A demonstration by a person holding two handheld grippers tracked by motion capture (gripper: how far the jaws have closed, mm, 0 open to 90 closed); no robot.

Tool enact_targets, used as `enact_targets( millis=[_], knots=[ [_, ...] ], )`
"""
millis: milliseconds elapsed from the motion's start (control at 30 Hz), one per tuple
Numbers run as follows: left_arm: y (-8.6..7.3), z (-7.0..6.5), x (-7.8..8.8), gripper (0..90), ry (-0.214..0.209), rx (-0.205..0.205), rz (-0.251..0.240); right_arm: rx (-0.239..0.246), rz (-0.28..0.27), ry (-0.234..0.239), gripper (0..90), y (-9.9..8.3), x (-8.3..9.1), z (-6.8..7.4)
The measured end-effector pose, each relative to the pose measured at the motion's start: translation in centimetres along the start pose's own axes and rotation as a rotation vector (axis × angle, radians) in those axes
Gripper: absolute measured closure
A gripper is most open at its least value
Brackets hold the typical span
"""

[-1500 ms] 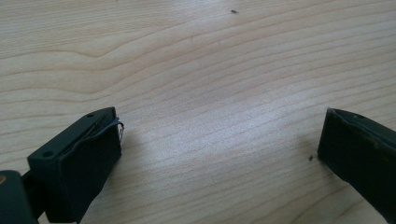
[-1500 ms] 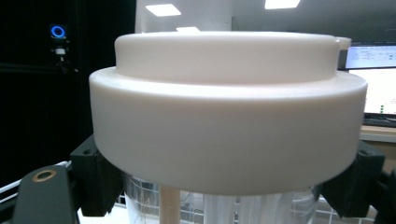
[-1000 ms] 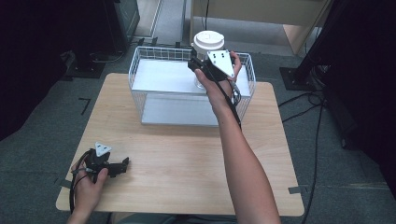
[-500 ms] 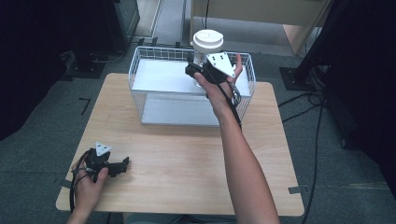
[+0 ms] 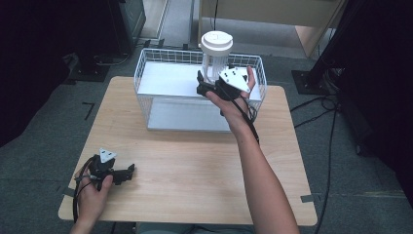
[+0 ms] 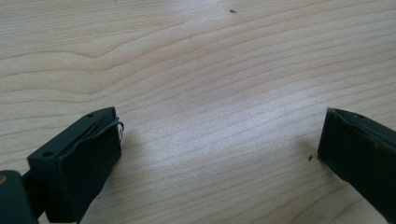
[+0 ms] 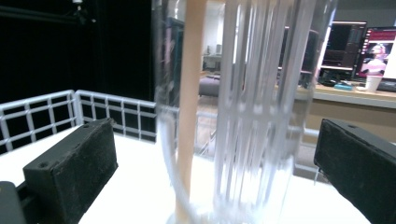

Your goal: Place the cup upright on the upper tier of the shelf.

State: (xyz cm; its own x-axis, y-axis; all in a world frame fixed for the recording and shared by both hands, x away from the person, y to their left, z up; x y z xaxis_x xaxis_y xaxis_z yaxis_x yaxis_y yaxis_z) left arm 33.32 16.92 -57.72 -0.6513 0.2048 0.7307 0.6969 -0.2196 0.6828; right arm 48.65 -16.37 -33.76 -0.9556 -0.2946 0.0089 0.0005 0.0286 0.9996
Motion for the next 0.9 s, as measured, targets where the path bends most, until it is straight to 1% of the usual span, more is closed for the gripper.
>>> enact_targets(
  millis=[167,400,467,500,533,567,600,767,900],
  knots=[
    [0.0,0.0,0.0,0.0,0.000,0.000,0.000,-0.016,-0.020,0.028,0.0,-0.9,2.0,0.3],
    [0.0,0.0,0.0,0.0,0.001,0.000,-0.001,0.006,-0.033,0.075,0.0,-1.9,4.9,1.3],
    [0.0,0.0,0.0,0.0,0.001,0.000,-0.001,0.015,-0.026,0.080,0.0,-2.2,5.7,1.6],
    [0.0,0.0,0.0,0.0,0.000,0.000,0.000,0.022,-0.016,0.072,0.0,-2.4,6.1,1.5],
    [0.0,0.0,0.0,0.0,0.000,0.000,0.000,0.023,-0.017,0.069,0.0,-2.6,6.6,1.5],
    [0.0,0.0,0.0,0.0,0.001,0.000,0.000,0.010,-0.021,0.075,0.0,-2.7,7.0,1.5],
    [0.0,0.0,0.0,0.0,0.000,0.000,0.000,0.004,-0.020,0.081,0.0,-2.8,7.5,1.4],
    [0.0,0.0,0.0,0.0,0.000,0.000,0.000,-0.020,-0.009,0.077,0.0,-4.2,9.4,0.3],
    [-0.1,0.0,0.1,0.0,-0.002,-0.002,0.002,-0.032,-0.001,0.052,0.0,-5.6,10.6,-1.1]
  ],
)
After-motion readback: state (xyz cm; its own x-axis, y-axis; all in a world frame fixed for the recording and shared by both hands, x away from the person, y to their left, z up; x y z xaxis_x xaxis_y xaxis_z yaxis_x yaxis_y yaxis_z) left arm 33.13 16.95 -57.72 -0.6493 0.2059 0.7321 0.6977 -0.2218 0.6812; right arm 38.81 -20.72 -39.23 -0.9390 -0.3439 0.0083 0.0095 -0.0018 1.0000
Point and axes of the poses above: each handheld gripper's, and its own axes: x roughly backward along the jaws, y roughly out of its top, z roughly to its left, the point moved 8 cm from there along -x, roughly forward along the jaws, and after that the axes turned 1 degree about x, right-handed, at the moved point
